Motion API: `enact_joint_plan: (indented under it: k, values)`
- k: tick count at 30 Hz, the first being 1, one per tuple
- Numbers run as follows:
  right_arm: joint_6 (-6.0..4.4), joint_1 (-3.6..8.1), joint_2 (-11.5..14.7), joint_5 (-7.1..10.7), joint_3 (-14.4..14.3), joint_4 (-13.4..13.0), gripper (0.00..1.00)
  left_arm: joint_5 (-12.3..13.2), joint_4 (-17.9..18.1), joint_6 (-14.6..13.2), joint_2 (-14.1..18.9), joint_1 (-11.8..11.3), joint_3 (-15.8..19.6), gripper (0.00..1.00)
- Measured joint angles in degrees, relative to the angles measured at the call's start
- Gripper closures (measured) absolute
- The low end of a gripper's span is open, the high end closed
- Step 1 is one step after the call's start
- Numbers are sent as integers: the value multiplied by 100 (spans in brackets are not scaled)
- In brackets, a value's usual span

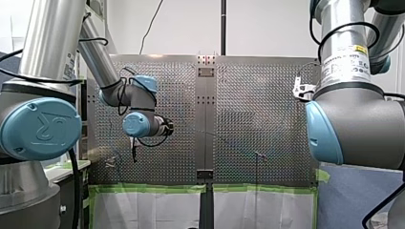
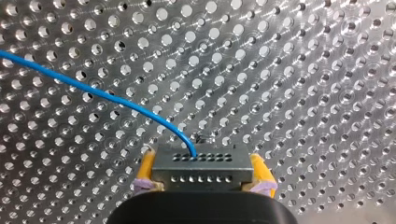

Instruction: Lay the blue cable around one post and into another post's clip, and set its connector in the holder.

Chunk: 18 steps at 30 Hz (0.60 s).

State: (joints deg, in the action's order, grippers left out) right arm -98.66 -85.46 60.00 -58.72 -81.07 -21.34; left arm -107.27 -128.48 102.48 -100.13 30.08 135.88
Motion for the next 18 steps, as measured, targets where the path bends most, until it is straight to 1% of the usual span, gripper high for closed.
enact_joint_plan:
  k: [9, 18]
  values:
    - [-7, -3, -6, -11, 31, 2, 100, 0, -2, -1, -1, 0, 0, 0]
    - [-56, -1, -7, -17, 35, -10, 100, 0, -2, -1, -1, 0, 1, 0]
